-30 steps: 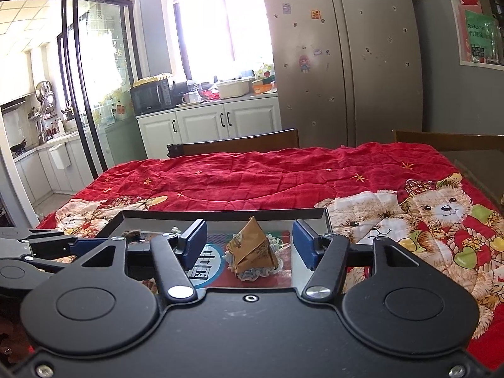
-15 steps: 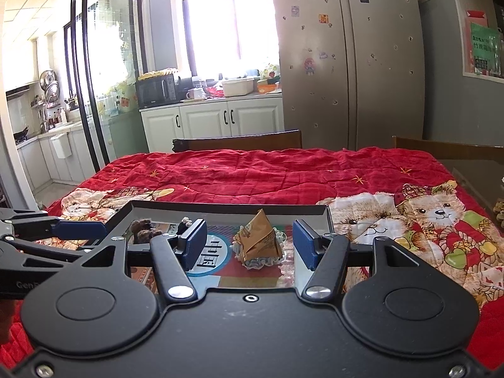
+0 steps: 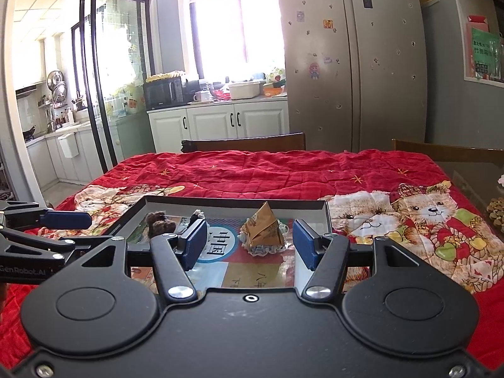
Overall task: Organize objects
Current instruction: 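Withdraw both tools from the box toward the remaining items beside it, then grasp the cream crocheted scrunchie with the left tool while the right tool grasps a tan paper triangle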
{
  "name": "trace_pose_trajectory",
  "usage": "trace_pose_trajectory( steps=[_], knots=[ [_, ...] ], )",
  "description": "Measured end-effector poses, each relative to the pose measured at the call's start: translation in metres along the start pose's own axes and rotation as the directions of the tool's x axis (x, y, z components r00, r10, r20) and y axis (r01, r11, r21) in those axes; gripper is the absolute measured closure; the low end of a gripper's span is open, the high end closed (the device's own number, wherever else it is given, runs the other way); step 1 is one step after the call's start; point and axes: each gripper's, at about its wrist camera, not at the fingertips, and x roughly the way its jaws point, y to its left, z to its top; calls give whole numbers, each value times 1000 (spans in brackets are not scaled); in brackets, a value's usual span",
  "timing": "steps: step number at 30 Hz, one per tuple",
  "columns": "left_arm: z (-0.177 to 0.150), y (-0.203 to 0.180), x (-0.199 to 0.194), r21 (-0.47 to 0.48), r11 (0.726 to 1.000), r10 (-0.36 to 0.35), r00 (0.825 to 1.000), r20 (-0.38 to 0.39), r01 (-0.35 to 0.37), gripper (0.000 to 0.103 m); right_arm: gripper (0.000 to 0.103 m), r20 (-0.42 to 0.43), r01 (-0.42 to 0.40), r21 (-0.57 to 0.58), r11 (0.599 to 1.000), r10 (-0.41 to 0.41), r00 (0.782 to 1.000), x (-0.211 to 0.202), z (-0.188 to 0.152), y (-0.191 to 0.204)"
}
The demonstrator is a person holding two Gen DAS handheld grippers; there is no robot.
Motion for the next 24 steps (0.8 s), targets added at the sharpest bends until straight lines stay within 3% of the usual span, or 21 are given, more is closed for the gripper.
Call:
trace_pose_trajectory(
  steps=[13, 24],
  knots=[
    [-39, 5, -37, -13, 1000, 1, 1000, -9, -1, 27, 44, 15, -52, -71, 996, 53, 998, -46, -24, 23],
    [-73, 8, -37, -30, 1000, -4, 998, -70, 2, 27, 44, -49, -143, -145, 979, 137, 989, -65, -79, 64]
  ],
)
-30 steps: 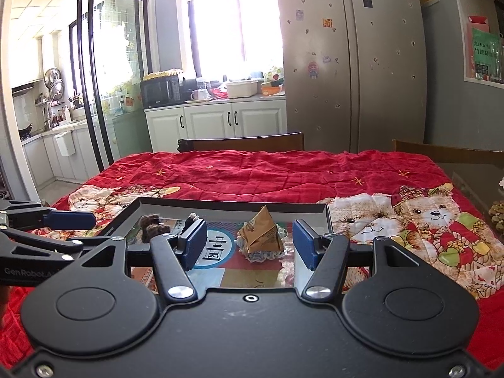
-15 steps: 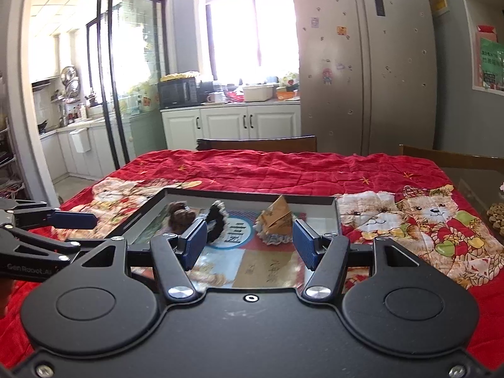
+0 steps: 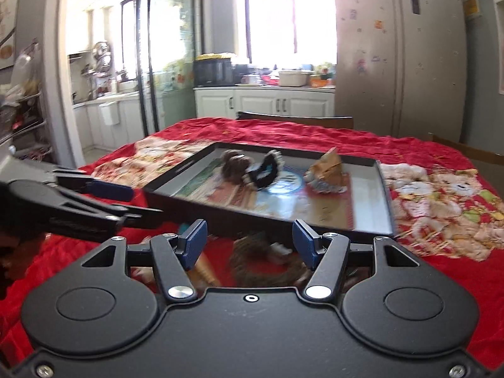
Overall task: Organize objects
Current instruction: 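Grasp the cream crocheted scrunchie with the left tool while the right tool grasps a tan paper triangle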
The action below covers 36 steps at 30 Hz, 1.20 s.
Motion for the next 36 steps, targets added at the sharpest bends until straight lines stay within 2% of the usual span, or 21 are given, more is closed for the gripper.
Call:
trace_pose_trajectory(
  steps=[7, 15, 19, 26, 30, 34, 36],
  knots=[
    [-16, -1, 10, 0, 1000, -11, 999, -48, 11, 28, 45, 7, -39, -77, 996, 39, 999, -2, -9, 19],
    [-22, -2, 13, 1, 1000, -20, 998, -61, 21, 28, 47, -77, -130, -78, 988, 124, 989, 18, -19, 25],
    [-25, -3, 15, 8, 1000, -24, 997, -68, 25, 31, 51, -118, -143, -63, 988, 135, 984, 30, -24, 25],
    [-29, -2, 19, 2, 999, -34, 996, -86, 34, 43, 54, -168, -147, -23, 989, 142, 976, 44, -28, 19],
    [-31, -4, 20, 12, 999, -34, 995, -90, 35, 46, 54, -178, -143, -41, 989, 133, 975, 48, -29, 22],
    [-31, -3, 20, 2, 999, -43, 995, -89, 43, 62, 55, -179, -145, -33, 989, 137, 974, 49, -29, 21],
    [-31, -3, 20, 0, 999, -47, 995, -90, 47, 67, 56, -178, -147, -30, 989, 139, 974, 49, -29, 21]
  ],
)
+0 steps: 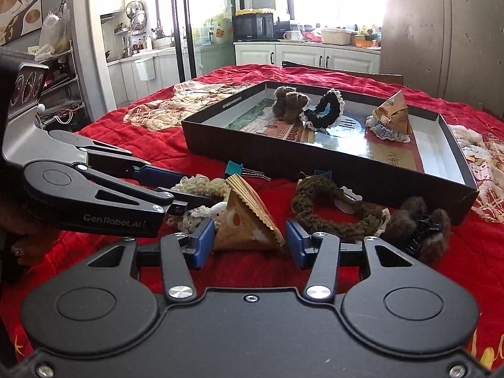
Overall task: Organize objects
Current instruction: 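Grasp the cream crocheted scrunchie with the left tool while the right tool grasps a tan paper triangle, then carry the scrunchie in the left tool while the right tool carries the paper triangle over the box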
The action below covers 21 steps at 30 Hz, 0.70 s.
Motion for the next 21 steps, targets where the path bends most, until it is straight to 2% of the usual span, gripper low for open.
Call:
trace_pose_trajectory(
  steps=[2, 11, 21],
  knots=[
    [1, 0, 0, 1, 1000, -10, 1000, -2, 10, 74, 58, 0, 0, -1, 1000, 0, 1000, 0, 0, 0],
    [1, -2, -4, 13, 1000, -20, 1000, -4, 20, 86, 60, 1, -7, 4, 1000, 7, 1000, 0, -1, 0],
    [4, -3, -10, 14, 999, -35, 999, 8, 35, 87, 61, 8, -12, 8, 1000, 12, 1000, -2, -1, 0]
  ],
)
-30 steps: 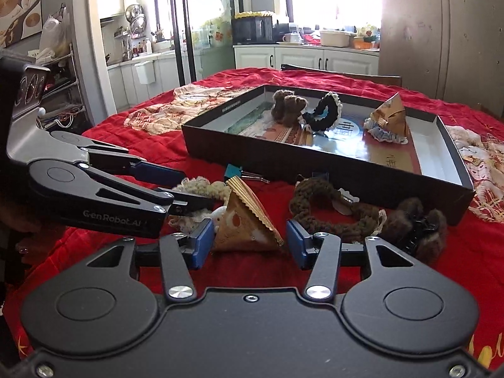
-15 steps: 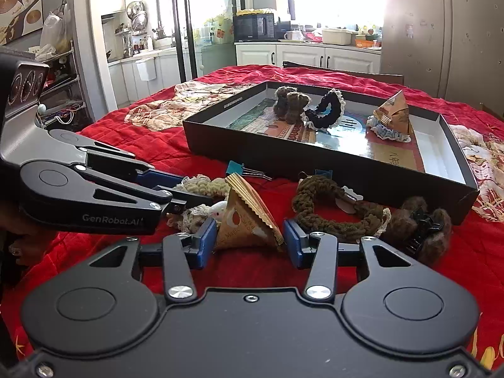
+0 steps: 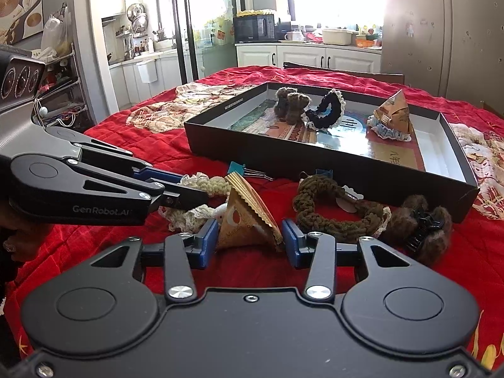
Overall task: Organize objects
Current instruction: 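Carry the scrunchie in the left tool while the right tool carries the paper triangle over the box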
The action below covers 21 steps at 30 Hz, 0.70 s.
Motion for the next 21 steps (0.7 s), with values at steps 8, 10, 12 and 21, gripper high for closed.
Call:
trace_pose_trajectory(
  steps=[8, 10, 12, 21],
  knots=[
    [3, -3, -5, 8, 1000, -9, 1000, 13, 9, 87, 63, 12, -7, 11, 1000, 7, 1000, -4, 0, -1],
    [4, -4, -7, 9, 1000, -11, 1000, 17, 11, 87, 63, 14, -11, 13, 1000, 10, 1000, -4, 0, -2],
    [4, -4, -8, 9, 1000, -12, 1000, 22, 12, 87, 63, 16, -17, 19, 1000, 16, 1000, -6, 1, -2],
    [9, -7, -18, 19, 1000, -23, 999, 46, 22, 87, 63, 42, -19, 25, 1000, 18, 999, -16, 4, -3]
  ],
)
